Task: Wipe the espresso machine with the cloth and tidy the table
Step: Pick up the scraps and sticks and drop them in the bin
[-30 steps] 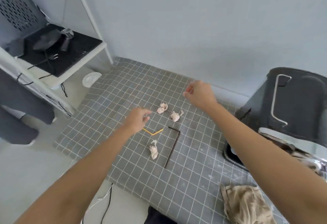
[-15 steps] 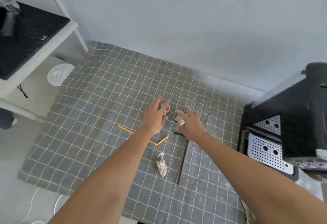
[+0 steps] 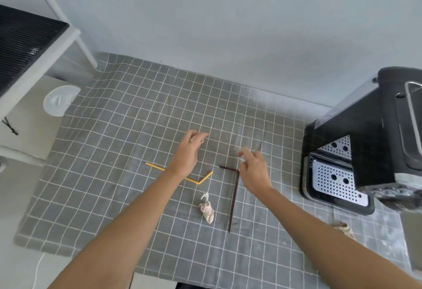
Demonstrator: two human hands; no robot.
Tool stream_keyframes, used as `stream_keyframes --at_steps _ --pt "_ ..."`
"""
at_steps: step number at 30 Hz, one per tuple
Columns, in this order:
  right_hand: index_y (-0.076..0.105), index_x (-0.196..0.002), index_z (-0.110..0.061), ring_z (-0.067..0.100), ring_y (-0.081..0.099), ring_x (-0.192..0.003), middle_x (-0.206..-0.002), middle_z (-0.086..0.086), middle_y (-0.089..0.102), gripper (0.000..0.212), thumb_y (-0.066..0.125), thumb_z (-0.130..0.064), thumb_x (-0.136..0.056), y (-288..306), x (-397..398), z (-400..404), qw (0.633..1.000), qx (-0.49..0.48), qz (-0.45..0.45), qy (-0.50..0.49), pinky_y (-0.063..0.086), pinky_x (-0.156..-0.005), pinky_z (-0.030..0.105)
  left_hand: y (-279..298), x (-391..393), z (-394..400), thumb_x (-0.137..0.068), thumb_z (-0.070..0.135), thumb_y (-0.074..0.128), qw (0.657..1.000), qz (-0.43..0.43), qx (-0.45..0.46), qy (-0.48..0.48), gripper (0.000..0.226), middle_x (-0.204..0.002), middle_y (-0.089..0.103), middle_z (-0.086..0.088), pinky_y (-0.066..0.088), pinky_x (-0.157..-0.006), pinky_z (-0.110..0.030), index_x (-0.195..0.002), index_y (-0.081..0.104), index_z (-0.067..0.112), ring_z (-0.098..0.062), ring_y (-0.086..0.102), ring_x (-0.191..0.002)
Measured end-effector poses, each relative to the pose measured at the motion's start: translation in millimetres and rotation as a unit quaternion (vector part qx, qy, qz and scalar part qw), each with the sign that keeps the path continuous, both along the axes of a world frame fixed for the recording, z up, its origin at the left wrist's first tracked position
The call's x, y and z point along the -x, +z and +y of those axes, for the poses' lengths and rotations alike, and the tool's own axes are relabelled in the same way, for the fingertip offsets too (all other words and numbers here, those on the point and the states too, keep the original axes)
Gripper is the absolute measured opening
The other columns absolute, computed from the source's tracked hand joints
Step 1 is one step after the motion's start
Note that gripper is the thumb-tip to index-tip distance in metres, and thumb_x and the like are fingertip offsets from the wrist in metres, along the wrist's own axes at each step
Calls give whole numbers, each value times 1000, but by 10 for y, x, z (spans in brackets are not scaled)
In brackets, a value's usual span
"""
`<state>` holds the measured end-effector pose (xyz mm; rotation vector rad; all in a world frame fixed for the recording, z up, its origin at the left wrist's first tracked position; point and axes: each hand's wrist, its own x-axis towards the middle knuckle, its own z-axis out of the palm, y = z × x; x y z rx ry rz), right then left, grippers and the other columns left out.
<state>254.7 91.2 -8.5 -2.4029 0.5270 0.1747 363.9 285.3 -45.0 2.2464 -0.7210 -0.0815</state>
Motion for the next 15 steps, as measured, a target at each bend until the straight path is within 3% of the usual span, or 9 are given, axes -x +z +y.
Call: stream_keyframes --at_steps 3,6,10,15 --pt "59 -90 -10 24 57 -84 -99 13 57 20 50 -27 -98 -68 155 112 996 7 83 -36 47 -73 32 12 111 269 -85 -19 47 999 9 -53 -6 63 -124 46 -16 45 -103 -33 -140 47 12 -26 51 -114" --pt "52 -79 -13 26 61 -77 -92 11 62 35 62 -44 -91 -184 254 211 984 40 160 -62 44 -62 30 -21 252 506 -88 -3 59 993 22 -112 -30 50 -124 48 -17 46 -102 -40 -135 53 11 -28 50 -115" --pt "62 -86 -8 26 62 -75 -89 11 68 34 66 -42 -90 -238 272 295 976 50 185 -103 50 -63 31 -53 378 663 -74 32 77 987 38 -143 -63 52 -124 49 -12 43 -104 -41 -123 65 18 -27 49 -118" --pt "55 -87 -10 27 62 -80 -82 6 61 20 59 -27 -96 -115 339 345 984 3 136 -120 46 -63 32 -82 431 671 -69 35 79 992 10 -119 -43 25 -117 55 -4 46 -96 -36 -90 78 21 -22 52 -112"
